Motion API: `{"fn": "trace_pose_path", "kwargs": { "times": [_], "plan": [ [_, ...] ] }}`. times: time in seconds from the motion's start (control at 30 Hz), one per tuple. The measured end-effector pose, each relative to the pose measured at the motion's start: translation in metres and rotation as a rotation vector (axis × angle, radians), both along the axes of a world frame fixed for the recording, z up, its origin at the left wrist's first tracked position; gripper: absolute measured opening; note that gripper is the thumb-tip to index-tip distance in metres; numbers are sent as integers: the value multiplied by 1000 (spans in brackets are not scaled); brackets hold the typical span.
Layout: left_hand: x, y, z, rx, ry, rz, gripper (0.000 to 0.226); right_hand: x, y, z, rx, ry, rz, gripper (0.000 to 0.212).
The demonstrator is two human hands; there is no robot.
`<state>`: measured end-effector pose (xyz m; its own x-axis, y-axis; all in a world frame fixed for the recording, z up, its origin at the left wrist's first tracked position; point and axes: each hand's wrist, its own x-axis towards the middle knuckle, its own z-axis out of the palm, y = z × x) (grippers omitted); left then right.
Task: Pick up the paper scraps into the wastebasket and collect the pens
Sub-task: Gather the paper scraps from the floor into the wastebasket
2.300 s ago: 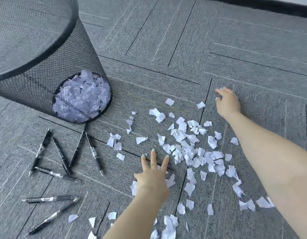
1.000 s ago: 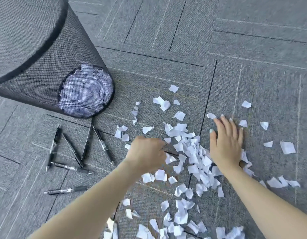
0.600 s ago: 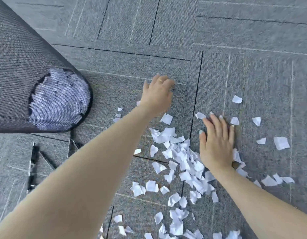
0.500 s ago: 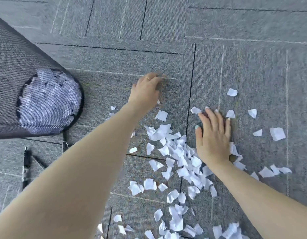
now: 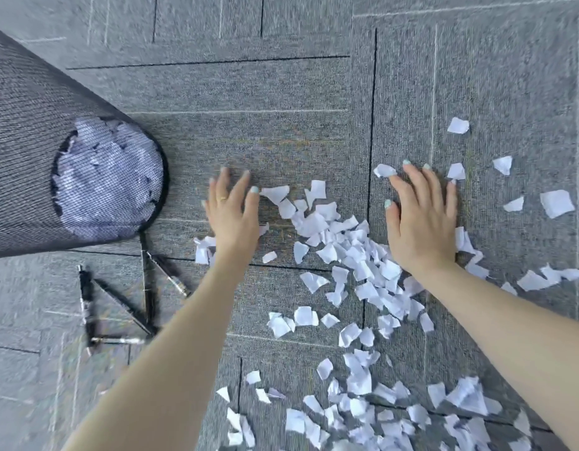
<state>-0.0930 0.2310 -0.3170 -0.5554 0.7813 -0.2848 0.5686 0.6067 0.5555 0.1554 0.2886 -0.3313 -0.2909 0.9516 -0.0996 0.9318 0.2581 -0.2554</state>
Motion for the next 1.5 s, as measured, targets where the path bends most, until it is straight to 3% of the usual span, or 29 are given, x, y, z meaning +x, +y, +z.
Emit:
{"fn": "trace_pose_path", "kwargs": {
  "times": [0.1, 0.17, 0.23, 0.33, 0.4, 0.5, 0.63, 0.83, 0.93, 1.1, 1.2, 1.27, 1.33, 1.43, 1.5],
  "plan": [
    [50, -44, 18, 111, -227, -81, 42, 1, 0, 0, -1, 8, 1, 46],
    [64, -67, 27, 198, -260, -23, 40, 1, 0, 0, -1, 7, -4, 46],
    [44, -65, 24, 245, -141, 198, 36, 0, 0, -1, 6, 18, -2, 45],
    [-2, -64, 10, -25, 21, 417, 44, 1, 0, -2, 20, 35, 9, 44],
    [3, -72, 7, -45, -59, 339, 44, 1, 0, -3, 31, 43, 6, 44],
    [50, -93, 25, 98, -259, 222, 26, 0, -1, -4, 44, 53, 16, 42],
    [69, -90, 42, 237, -288, 191, 26, 2, -1, -7, 61, 71, 17, 40],
    [50, -76, 28, -232, -147, -93, 59, 3, -2, 1, 108, 306, -69, 30],
    [70, -106, 29, -178, -163, -214, 52, -9, 5, 10, 116, 414, -48, 28],
    [88, -135, 30, -296, -134, -404, 65, -32, 9, 9, -92, 211, 195, 37],
    [80, -130, 36, -368, -114, -490, 73, -20, -36, 17, -116, 358, 263, 35],
    [75, -126, 39, -372, -133, -491, 73, -11, -61, 23, -94, 488, 216, 34],
    [72, -115, 47, -337, -63, -471, 68, -1, -62, 21, 54, 524, 32, 34],
    [63, -72, 62, -77, 140, -348, 50, 21, -45, 14, 135, 420, -255, 31],
    [56, -36, 64, 8, 215, -316, 48, 44, -36, 9, 108, 319, -299, 33]
  ]
}}
